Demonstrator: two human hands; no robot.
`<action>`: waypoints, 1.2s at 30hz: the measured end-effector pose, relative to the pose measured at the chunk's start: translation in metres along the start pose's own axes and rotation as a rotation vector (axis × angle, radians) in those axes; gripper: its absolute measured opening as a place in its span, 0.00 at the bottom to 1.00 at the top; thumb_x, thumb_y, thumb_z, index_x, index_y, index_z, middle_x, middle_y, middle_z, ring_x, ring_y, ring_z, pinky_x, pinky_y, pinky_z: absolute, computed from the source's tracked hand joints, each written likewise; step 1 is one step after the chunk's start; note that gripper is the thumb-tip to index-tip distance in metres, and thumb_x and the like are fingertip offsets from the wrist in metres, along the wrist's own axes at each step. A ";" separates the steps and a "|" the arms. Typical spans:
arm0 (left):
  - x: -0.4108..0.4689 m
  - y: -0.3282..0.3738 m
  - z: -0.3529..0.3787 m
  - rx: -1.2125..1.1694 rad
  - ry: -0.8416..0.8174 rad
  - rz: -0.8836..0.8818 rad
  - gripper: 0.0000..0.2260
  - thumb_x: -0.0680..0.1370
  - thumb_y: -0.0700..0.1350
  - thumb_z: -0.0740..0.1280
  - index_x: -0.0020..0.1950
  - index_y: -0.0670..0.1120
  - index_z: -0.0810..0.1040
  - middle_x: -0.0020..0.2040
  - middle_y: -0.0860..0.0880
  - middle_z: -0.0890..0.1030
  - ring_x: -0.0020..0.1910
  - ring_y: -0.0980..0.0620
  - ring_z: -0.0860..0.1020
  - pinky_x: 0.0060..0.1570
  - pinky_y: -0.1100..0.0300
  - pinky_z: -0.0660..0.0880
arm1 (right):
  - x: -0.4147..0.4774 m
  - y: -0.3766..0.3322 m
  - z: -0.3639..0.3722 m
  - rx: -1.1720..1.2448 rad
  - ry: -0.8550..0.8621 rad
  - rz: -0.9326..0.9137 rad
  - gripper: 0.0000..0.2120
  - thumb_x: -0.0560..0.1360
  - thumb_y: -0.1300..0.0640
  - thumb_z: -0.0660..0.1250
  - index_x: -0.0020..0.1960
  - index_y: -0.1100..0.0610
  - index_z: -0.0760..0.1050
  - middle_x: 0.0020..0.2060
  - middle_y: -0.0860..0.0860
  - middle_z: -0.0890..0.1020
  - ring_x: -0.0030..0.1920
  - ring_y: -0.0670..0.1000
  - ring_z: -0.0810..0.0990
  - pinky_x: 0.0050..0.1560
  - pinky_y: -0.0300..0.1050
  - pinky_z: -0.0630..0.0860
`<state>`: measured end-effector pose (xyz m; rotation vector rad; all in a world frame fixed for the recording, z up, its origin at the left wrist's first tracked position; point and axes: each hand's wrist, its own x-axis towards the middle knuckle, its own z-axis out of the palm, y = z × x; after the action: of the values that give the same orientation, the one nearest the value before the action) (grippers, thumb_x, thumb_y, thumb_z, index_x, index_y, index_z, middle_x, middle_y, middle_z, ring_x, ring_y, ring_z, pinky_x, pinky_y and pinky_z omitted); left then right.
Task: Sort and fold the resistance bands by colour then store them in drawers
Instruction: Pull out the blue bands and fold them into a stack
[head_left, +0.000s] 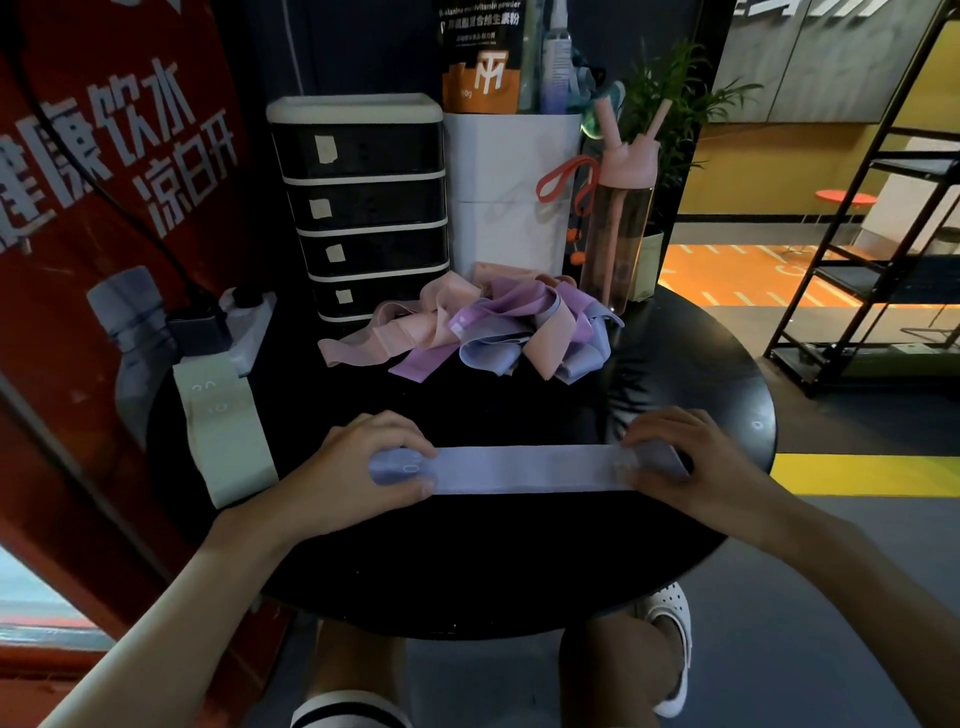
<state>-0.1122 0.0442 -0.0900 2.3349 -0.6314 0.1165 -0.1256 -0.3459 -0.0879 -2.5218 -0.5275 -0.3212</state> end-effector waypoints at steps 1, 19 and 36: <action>0.004 0.002 0.000 -0.011 0.020 0.001 0.16 0.70 0.66 0.70 0.54 0.63 0.80 0.59 0.62 0.77 0.62 0.59 0.74 0.67 0.42 0.67 | 0.004 -0.004 0.001 -0.004 0.016 -0.015 0.11 0.71 0.41 0.71 0.49 0.31 0.71 0.53 0.30 0.73 0.57 0.40 0.68 0.61 0.57 0.68; 0.149 0.013 0.019 0.106 0.341 -0.167 0.07 0.73 0.46 0.74 0.49 0.48 0.80 0.47 0.48 0.81 0.47 0.47 0.80 0.49 0.48 0.79 | 0.045 -0.050 0.049 -0.087 -0.030 -0.017 0.12 0.78 0.39 0.62 0.51 0.46 0.77 0.43 0.41 0.73 0.47 0.44 0.72 0.52 0.44 0.70; 0.148 0.053 -0.014 0.003 0.573 -0.067 0.03 0.76 0.41 0.71 0.44 0.44 0.84 0.39 0.53 0.84 0.39 0.56 0.81 0.44 0.62 0.77 | 0.044 -0.055 0.044 -0.083 -0.054 0.025 0.11 0.77 0.40 0.63 0.51 0.46 0.78 0.43 0.41 0.74 0.48 0.44 0.74 0.51 0.41 0.70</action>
<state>-0.0062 -0.0409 -0.0092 2.1709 -0.2640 0.7236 -0.1042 -0.2660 -0.0844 -2.6217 -0.5128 -0.2718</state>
